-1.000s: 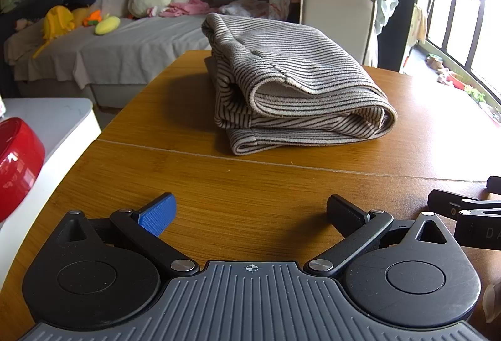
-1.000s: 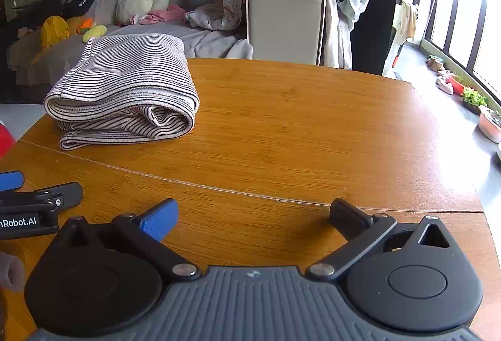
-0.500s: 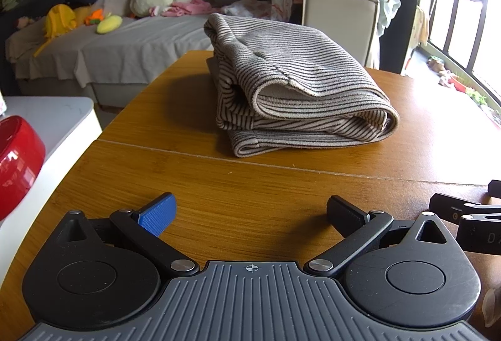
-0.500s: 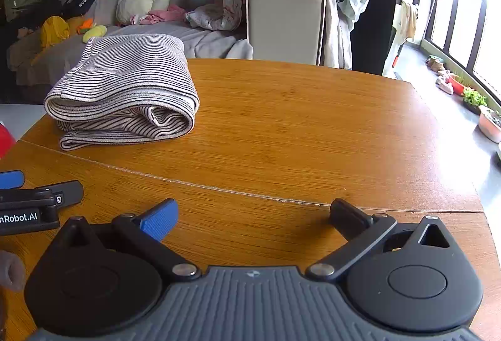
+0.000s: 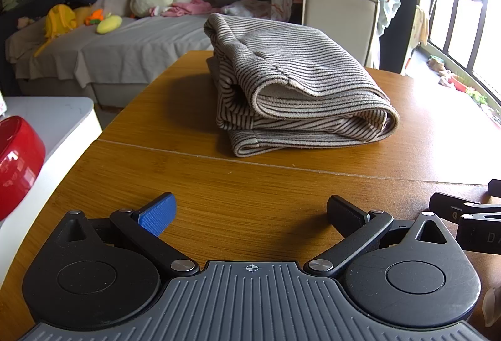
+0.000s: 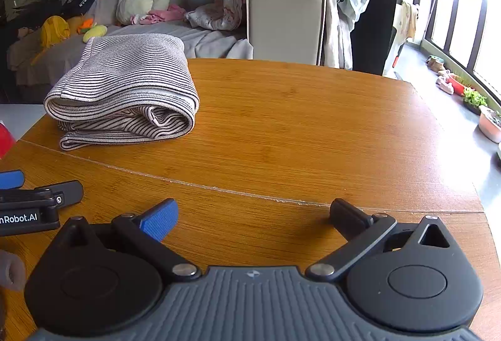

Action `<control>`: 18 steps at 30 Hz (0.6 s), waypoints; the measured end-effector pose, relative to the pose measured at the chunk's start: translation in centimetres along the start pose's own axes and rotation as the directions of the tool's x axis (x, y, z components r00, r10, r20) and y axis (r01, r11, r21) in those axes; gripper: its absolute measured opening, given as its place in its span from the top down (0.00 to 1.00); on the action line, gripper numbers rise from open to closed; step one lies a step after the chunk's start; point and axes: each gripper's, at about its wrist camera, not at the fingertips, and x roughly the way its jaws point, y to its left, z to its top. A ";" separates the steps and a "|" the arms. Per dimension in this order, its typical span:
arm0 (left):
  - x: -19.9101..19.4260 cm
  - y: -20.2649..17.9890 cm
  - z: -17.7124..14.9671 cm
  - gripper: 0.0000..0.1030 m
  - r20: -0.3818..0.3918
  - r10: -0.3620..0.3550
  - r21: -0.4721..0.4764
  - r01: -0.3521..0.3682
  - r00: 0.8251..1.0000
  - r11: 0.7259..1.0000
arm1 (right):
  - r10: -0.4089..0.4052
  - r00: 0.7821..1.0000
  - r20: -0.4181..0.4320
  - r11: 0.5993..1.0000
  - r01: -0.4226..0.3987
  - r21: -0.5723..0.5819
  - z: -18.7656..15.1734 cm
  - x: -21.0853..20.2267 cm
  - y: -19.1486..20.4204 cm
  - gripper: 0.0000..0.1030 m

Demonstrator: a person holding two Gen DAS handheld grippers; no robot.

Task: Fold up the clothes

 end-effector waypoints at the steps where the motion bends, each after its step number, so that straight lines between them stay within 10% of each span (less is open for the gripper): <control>1: 0.0 0.0 0.0 0.00 0.000 0.000 0.000 0.000 1.000 1.000 | 0.000 1.000 0.000 1.000 0.000 0.000 0.0 0.0 0.0 0.00; 18: 0.0 0.0 0.0 0.00 0.000 0.000 0.000 0.000 1.000 1.000 | 0.005 1.000 0.004 1.000 -0.005 0.006 -0.1 -0.2 -0.1 0.00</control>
